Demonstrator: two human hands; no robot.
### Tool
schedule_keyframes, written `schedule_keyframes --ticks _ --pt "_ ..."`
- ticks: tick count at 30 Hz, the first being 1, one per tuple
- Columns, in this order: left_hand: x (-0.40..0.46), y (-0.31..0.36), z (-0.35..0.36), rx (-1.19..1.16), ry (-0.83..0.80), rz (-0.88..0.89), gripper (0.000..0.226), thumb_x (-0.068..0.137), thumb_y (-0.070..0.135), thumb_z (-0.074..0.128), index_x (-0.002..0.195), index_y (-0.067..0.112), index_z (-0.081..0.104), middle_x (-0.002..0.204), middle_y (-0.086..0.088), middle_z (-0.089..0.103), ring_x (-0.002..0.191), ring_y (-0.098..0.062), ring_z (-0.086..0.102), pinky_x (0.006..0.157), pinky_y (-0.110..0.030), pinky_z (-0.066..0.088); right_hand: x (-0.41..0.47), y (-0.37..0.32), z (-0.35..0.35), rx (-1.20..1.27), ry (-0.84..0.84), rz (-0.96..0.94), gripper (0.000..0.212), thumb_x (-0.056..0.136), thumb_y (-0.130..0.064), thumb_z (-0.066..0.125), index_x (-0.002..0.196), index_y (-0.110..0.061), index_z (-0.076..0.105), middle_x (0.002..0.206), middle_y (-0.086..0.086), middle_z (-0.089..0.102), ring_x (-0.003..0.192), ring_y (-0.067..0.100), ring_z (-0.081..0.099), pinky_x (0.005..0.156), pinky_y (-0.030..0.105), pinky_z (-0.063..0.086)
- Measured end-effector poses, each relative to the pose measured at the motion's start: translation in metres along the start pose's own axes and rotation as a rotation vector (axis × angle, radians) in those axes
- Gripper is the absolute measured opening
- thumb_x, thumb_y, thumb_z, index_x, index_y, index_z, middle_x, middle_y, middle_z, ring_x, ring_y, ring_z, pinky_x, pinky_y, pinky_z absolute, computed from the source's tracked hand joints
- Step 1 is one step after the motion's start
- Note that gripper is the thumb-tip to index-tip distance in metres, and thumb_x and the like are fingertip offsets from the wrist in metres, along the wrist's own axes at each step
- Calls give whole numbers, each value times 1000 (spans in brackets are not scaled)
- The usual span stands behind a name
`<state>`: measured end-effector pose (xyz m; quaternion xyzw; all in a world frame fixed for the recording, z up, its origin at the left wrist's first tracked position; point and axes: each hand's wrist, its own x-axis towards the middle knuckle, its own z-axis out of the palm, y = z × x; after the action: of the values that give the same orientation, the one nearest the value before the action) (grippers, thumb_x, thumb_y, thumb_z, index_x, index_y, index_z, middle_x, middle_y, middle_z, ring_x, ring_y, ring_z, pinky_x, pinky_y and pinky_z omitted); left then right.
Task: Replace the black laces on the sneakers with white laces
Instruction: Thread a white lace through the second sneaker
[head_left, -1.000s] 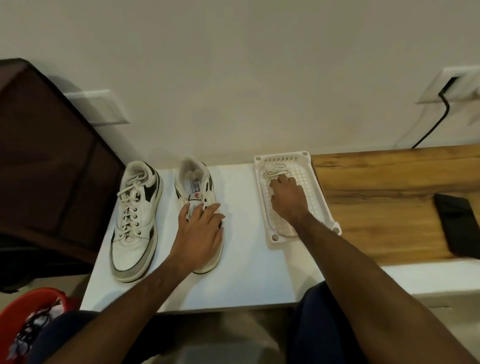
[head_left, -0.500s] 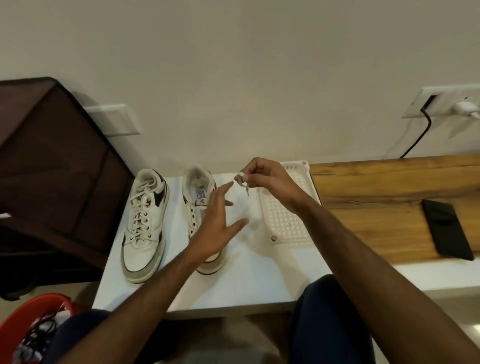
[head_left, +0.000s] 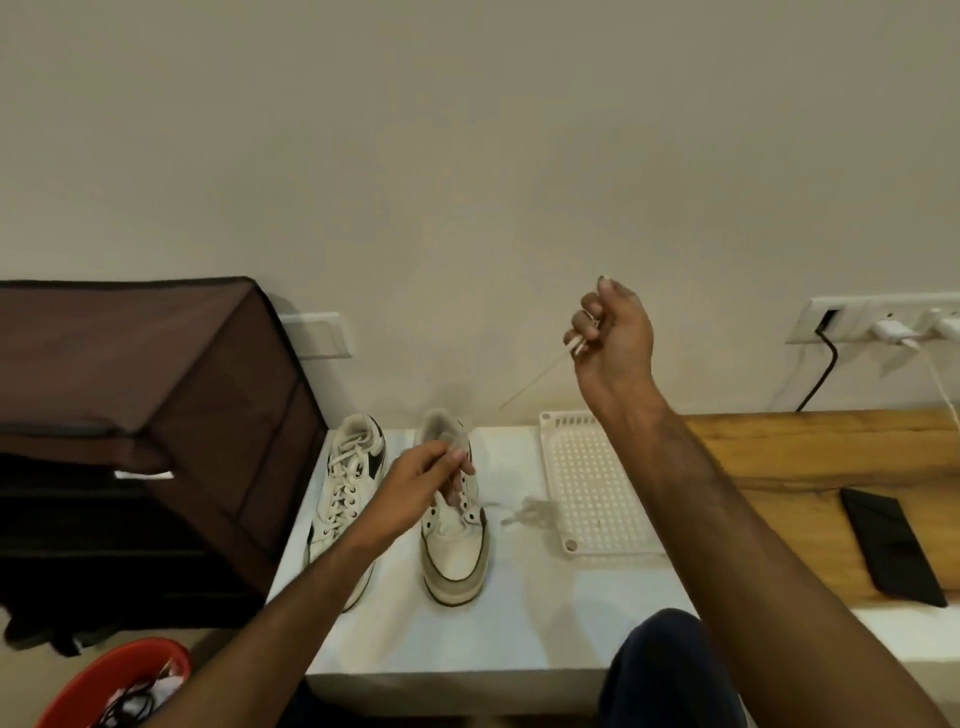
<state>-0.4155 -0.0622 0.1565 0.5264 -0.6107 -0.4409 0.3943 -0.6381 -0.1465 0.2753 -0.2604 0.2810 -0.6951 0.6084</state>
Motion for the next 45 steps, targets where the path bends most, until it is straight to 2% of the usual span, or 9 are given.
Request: schedule_keyframes --ticks 5,8,14,18,23,30,33,37,45 --pt "-7 60 -21 -182 125 173 27 108 13 46 91 0 64 65 -6 57 54 -17 52 53 -26 42 -43 32 4 -888 -438 218 21 98 -26 66 113 -13 65 57 -16 50 51 4 35 46 17 30" --pt "-8 92 -33 -247 167 259 26 106 14 49 84 2 58 63 -3 59 53 -18 55 52 -26 47 -71 49 17 -899 -765 304 25 103 -37 57 107 -15 69 60 -17 45 54 4 32 52 19 28" --pt "-28 106 -73 -281 288 336 27 103 22 52 85 4 60 64 -6 56 55 -17 54 53 -27 48 -76 51 29 -1046 -894 195 36 104 -35 56 89 -7 71 69 9 38 57 10 30 54 21 27" --pt "-33 97 -93 -171 300 368 25 102 25 60 87 6 64 62 -3 54 52 -17 52 51 -28 47 -69 50 28 -1063 -837 181 38 106 -33 52 78 -7 53 64 -3 35 56 8 29 55 20 27" --pt "-34 73 -100 409 251 339 4 97 16 68 94 19 69 82 2 67 73 -15 63 69 -39 54 -60 35 34 -748 -578 232 34 107 -31 48 75 -19 48 63 -6 24 56 11 17 52 23 20" --pt "-27 62 -64 -351 229 260 65 80 14 82 136 23 51 141 5 53 110 -13 67 81 -31 57 -57 -3 61 -295 -489 386 38 106 -32 47 71 -20 45 57 -8 23 41 4 20 40 18 18" --pt "-14 70 -35 -375 140 135 92 71 31 87 148 30 38 153 15 39 124 -13 63 93 -35 56 -65 -3 77 -249 -585 455 36 107 -33 46 74 -19 46 53 -9 28 39 3 25 39 17 22" --pt "-12 83 11 -122 -158 100 21 101 27 63 118 16 67 121 1 73 109 -12 67 90 -32 49 -68 -4 94 -218 -576 449 35 107 -33 46 75 -18 46 55 -7 33 42 5 31 41 19 29" --pt "-40 -3 4 -65 -48 -71 31 109 25 46 93 8 66 77 -8 64 64 -18 62 59 -31 49 -24 -23 61 76 -162 99 38 109 -29 39 73 -17 44 49 -4 40 44 9 41 46 23 38"
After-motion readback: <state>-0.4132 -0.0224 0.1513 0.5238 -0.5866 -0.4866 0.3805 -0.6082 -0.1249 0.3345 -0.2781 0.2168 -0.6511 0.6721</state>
